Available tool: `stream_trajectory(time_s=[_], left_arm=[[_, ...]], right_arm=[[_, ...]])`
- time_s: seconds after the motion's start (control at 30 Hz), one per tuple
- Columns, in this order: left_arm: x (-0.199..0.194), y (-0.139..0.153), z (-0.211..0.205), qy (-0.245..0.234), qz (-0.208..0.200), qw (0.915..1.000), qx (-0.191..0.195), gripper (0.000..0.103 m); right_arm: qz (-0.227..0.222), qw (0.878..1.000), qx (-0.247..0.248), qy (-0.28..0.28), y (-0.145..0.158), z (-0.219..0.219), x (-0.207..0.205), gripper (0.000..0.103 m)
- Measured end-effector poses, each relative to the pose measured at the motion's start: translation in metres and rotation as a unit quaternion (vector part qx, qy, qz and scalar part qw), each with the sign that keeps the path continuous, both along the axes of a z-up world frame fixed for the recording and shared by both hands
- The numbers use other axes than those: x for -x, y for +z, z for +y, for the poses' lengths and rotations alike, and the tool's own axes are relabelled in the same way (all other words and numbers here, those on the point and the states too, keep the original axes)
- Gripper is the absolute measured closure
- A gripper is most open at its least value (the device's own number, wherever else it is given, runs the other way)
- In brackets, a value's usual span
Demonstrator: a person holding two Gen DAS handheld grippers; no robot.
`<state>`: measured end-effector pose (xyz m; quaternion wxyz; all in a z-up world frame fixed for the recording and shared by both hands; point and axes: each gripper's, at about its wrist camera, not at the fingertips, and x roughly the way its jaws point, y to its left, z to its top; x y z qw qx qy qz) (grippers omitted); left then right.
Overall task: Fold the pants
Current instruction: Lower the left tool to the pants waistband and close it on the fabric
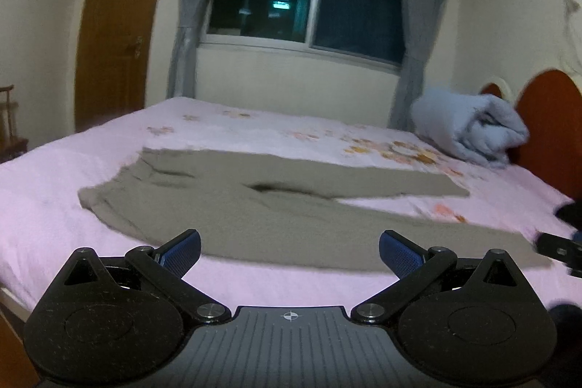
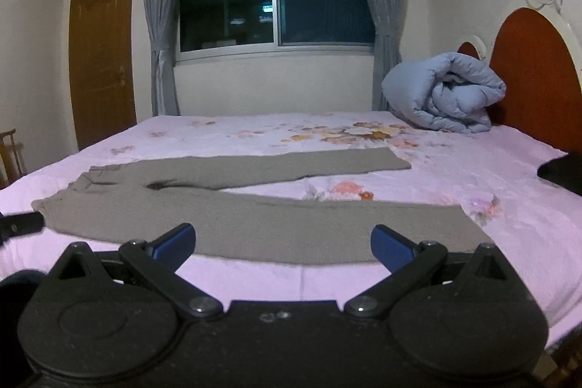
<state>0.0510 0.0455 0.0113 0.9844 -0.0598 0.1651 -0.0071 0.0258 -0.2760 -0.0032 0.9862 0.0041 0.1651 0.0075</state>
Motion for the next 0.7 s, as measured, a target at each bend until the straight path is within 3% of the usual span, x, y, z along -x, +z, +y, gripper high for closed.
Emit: stream_trajectory(time_s=[0.2,0.37,0.53,0.7], left_arm=[[-0.090,0.022,0.056,0.026,0.004,0.9989,-0.039,0.000],[-0.178,0.027,0.121,0.065,0.026,0.9961,-0.054,0.000],[-0.280,0.017,0.191,0.125,0.067,0.9891,-0.039,0.000],[-0.377,-0.013,0.247,0.133,0.109,0.9851,-0.002,0.000]], right_arm=[[-0.017,1.000,-0.013,0.002,0.023,-0.018,-0.078,0.006],[0.025,0.999,-0.014,0.031,0.029,-0.016,-0.155,0.006],[0.045,0.999,-0.007,0.022,0.026,0.001,-0.228,0.006],[0.068,0.997,0.008,0.024,0.005,0.027,-0.309,0.006]])
